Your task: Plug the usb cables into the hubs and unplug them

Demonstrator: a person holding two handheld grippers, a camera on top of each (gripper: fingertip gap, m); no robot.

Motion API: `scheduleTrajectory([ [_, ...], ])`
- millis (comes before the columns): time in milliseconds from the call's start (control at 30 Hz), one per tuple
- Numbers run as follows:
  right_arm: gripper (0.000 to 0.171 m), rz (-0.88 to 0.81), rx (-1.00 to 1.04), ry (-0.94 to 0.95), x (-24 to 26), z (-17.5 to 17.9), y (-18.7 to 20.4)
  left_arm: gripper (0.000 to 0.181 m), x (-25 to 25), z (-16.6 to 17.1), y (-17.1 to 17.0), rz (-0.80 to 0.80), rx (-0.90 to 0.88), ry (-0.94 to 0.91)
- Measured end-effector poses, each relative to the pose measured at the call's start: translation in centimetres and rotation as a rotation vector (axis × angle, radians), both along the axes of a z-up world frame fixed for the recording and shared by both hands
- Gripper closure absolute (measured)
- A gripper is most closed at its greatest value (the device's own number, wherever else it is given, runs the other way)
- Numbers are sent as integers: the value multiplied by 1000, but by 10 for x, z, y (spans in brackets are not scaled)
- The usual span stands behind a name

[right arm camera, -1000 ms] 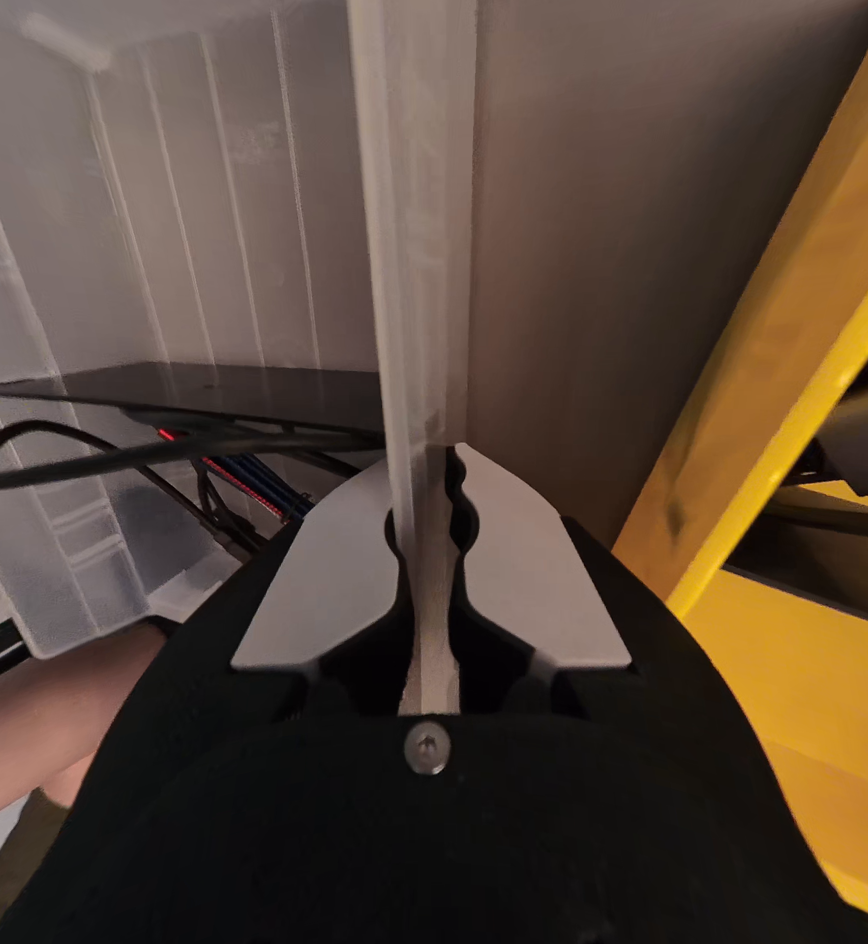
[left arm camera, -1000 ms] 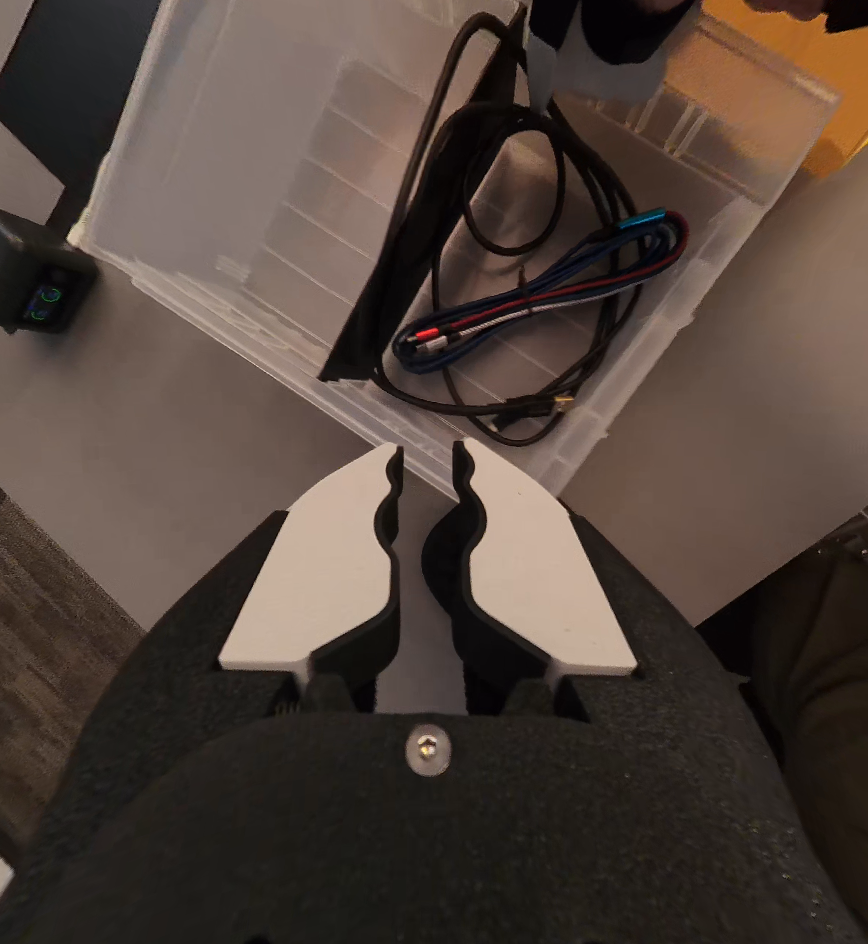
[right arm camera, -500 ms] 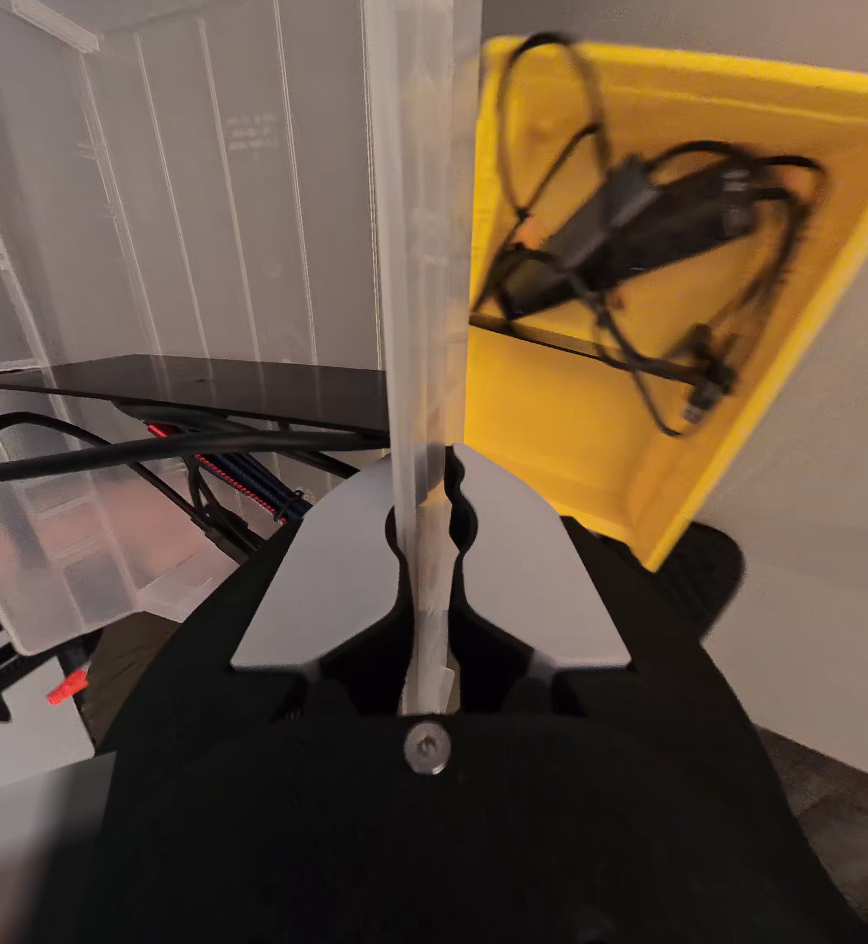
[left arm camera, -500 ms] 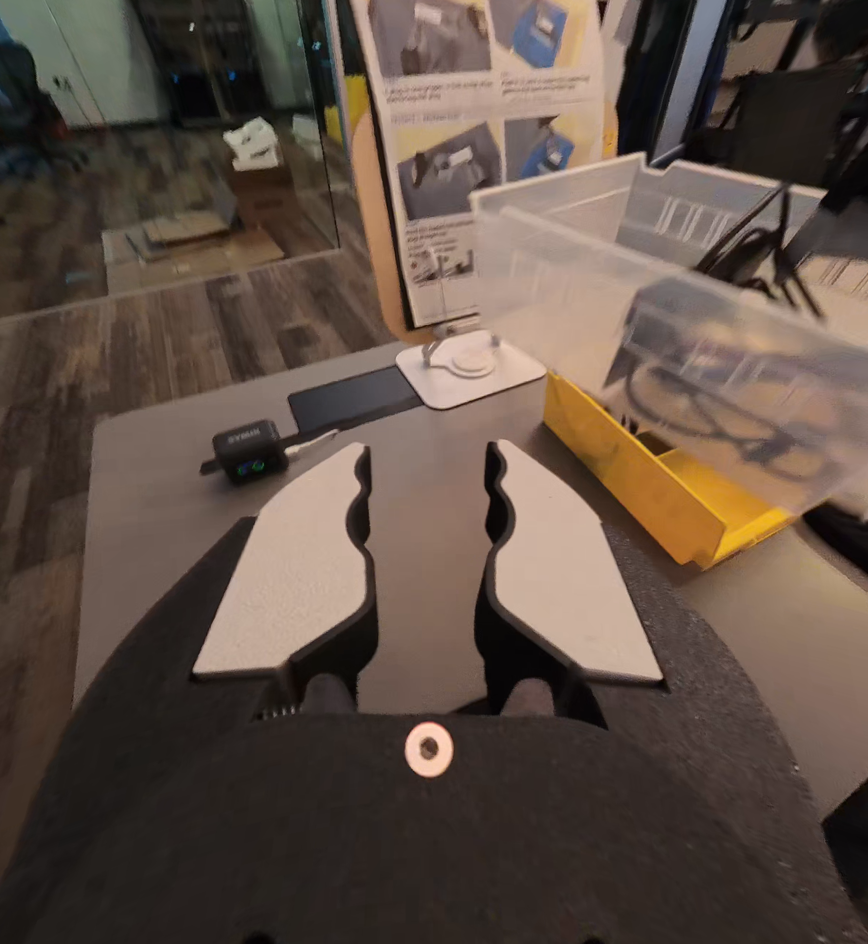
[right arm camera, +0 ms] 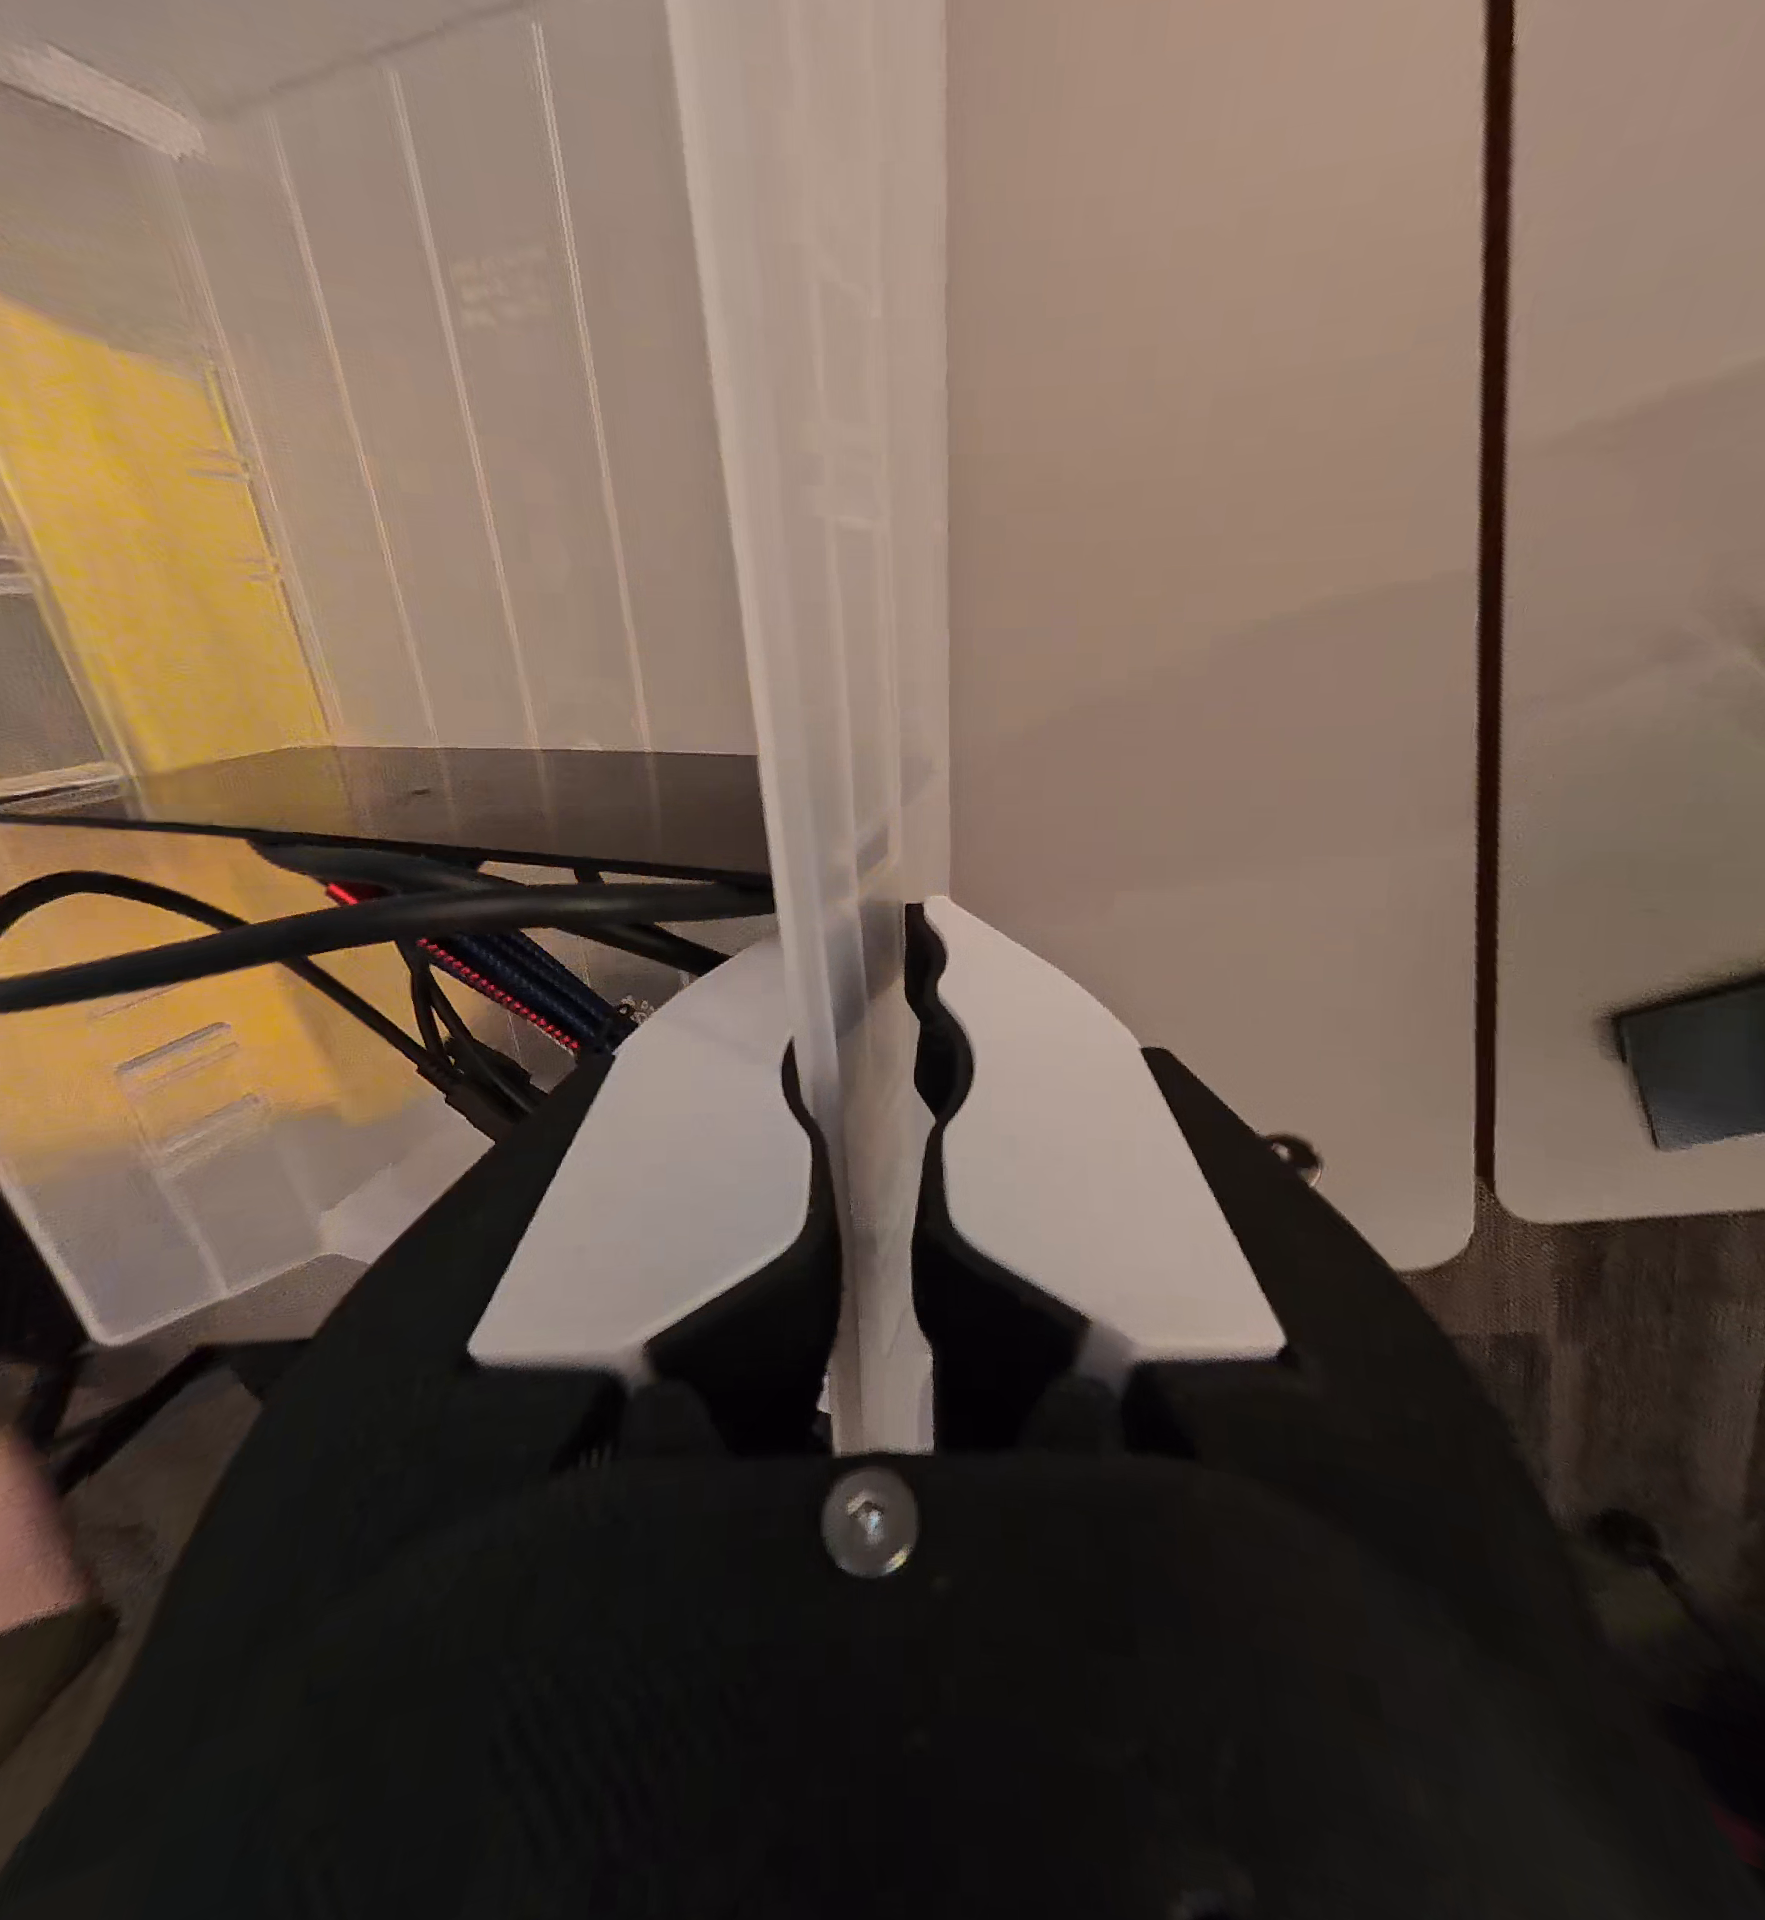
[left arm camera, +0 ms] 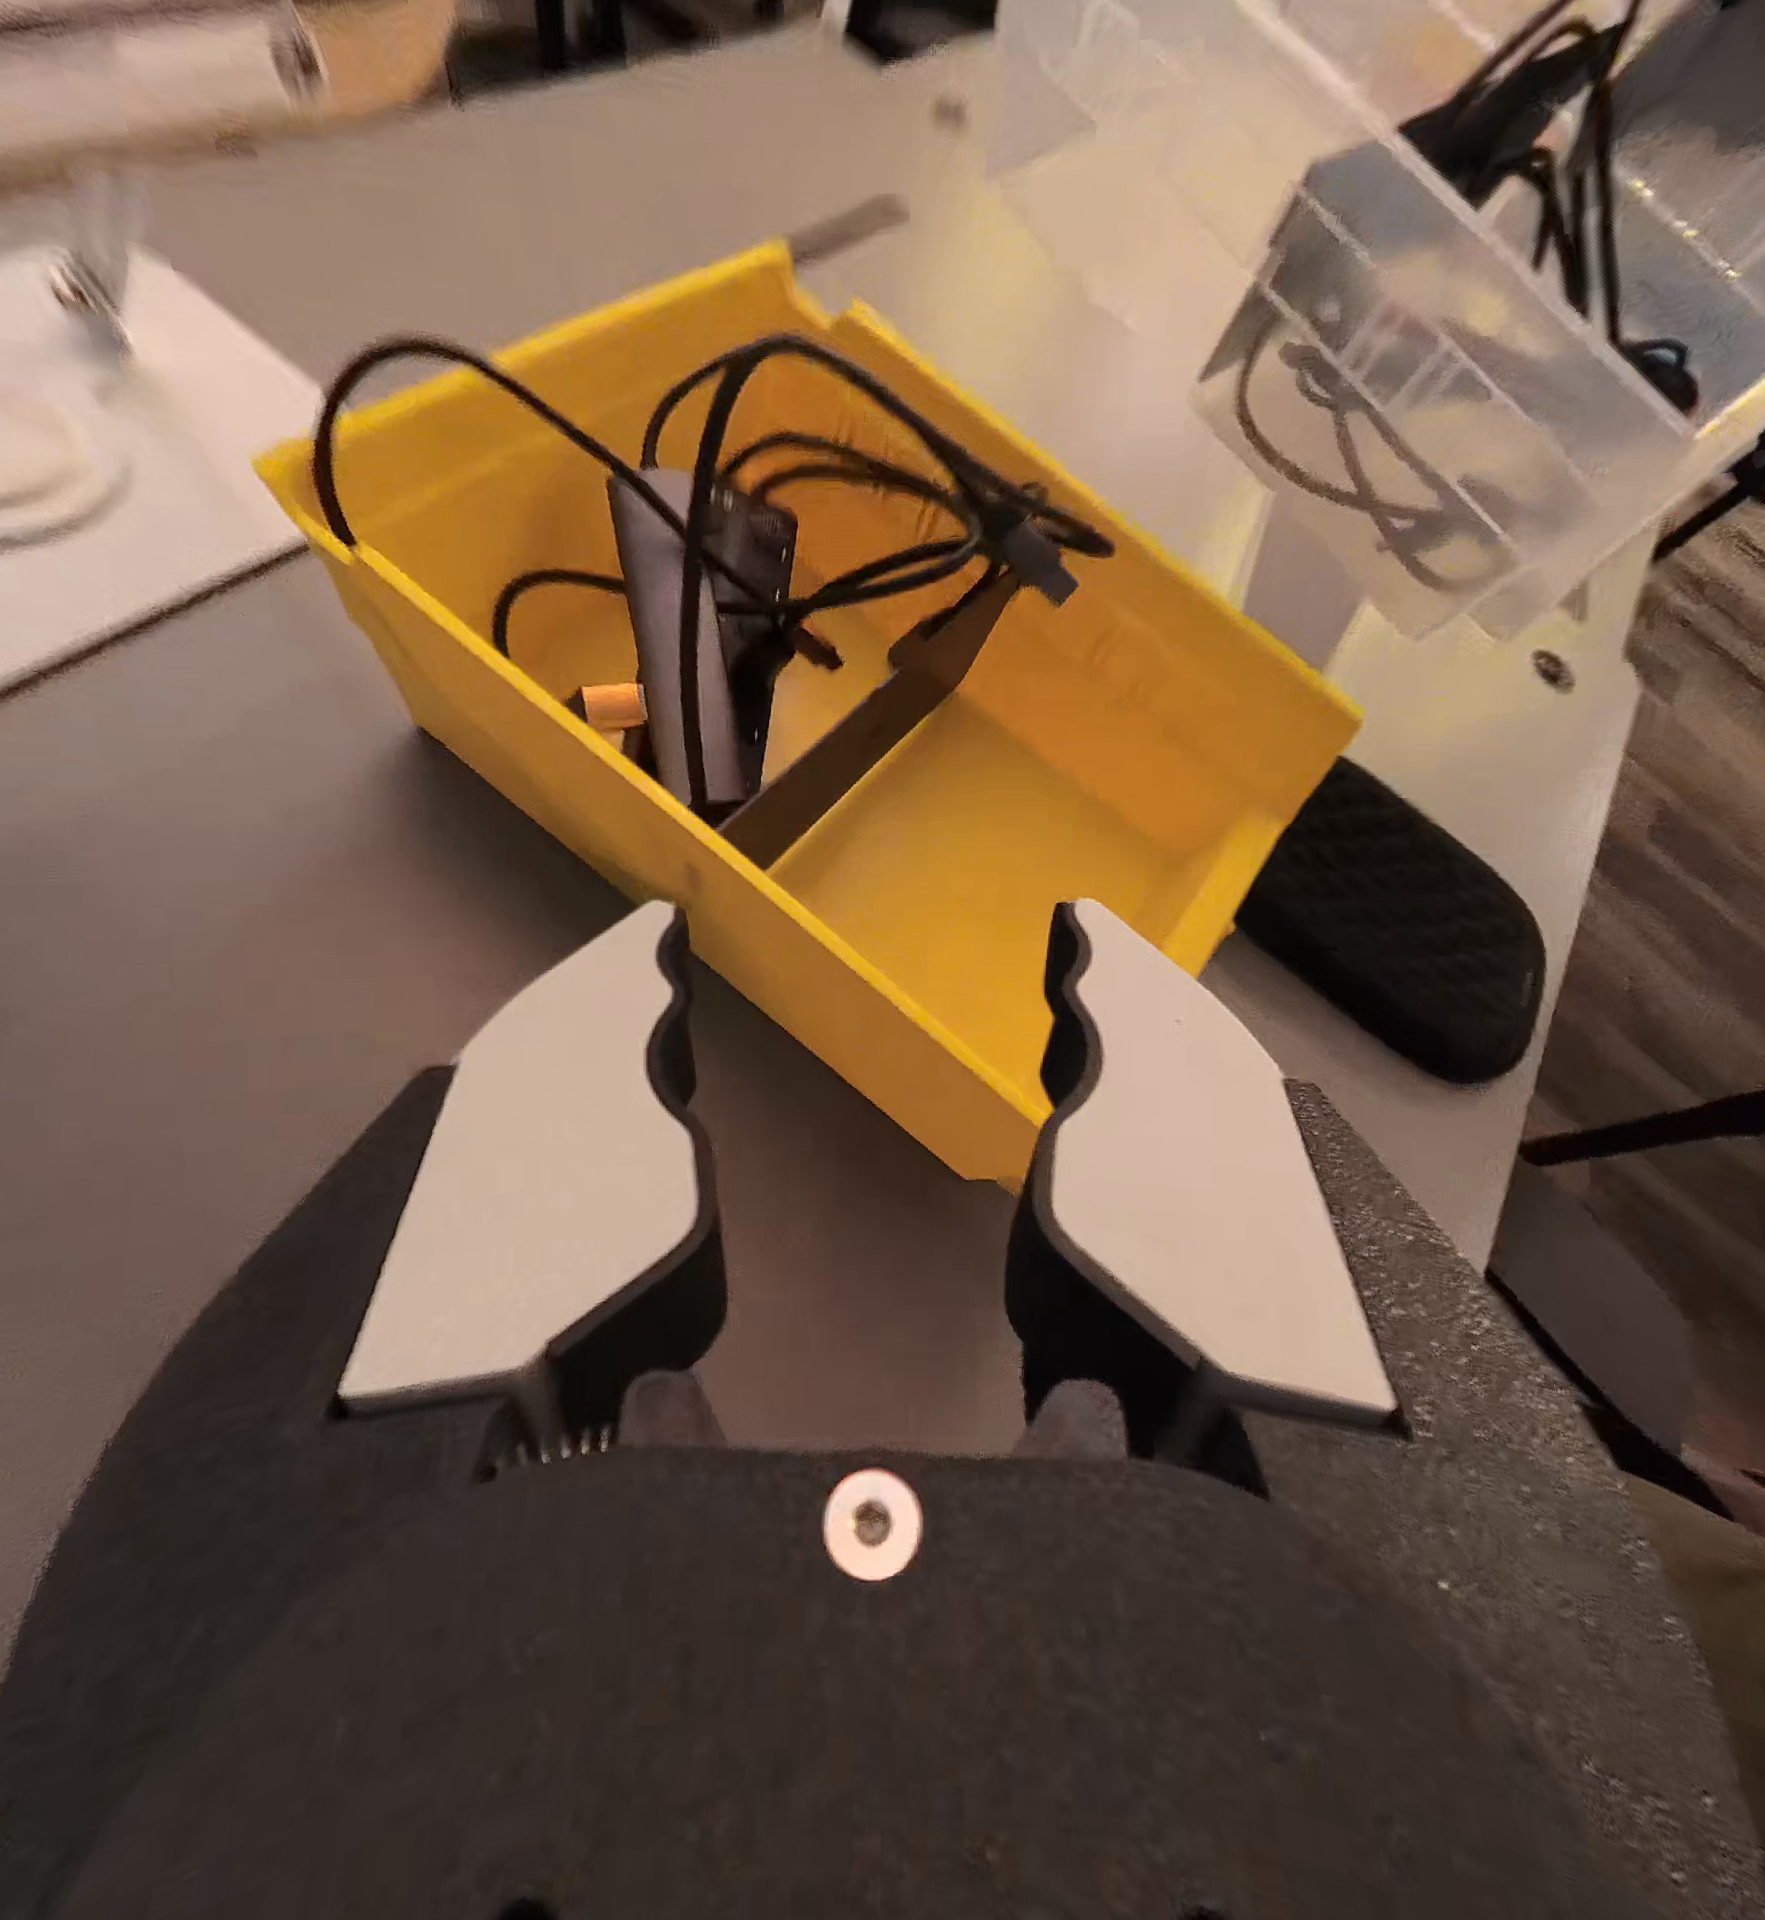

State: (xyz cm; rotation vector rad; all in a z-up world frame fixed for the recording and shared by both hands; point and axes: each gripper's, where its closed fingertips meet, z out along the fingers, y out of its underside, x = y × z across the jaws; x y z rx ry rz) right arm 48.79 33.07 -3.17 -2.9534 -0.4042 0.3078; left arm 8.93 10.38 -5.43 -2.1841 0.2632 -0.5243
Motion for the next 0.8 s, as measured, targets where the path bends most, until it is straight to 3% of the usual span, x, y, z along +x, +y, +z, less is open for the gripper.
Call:
scheduleTrajectory([
  [133,160,-11,-19,8,20,-60,18,113,-1,-37,21,34,-240,105],
  [300,160,26,-86,28,19,-110,28,117,-3,-69,20,123,-445,170],
  [400,160,37,-81,69,9,-121,36,121,-6,-82,19,172,-532,208],
  [600,160,71,-71,96,-17,-129,42,123,-5,-92,23,267,-714,-14],
  [667,160,92,-74,103,-27,-132,42,139,6,-93,22,264,-797,-106],
  [733,160,112,-78,110,-36,-135,40,154,14,-95,23,221,-843,-60],
  [800,160,129,-82,119,-43,-138,37,157,16,-98,20,160,-890,85],
])
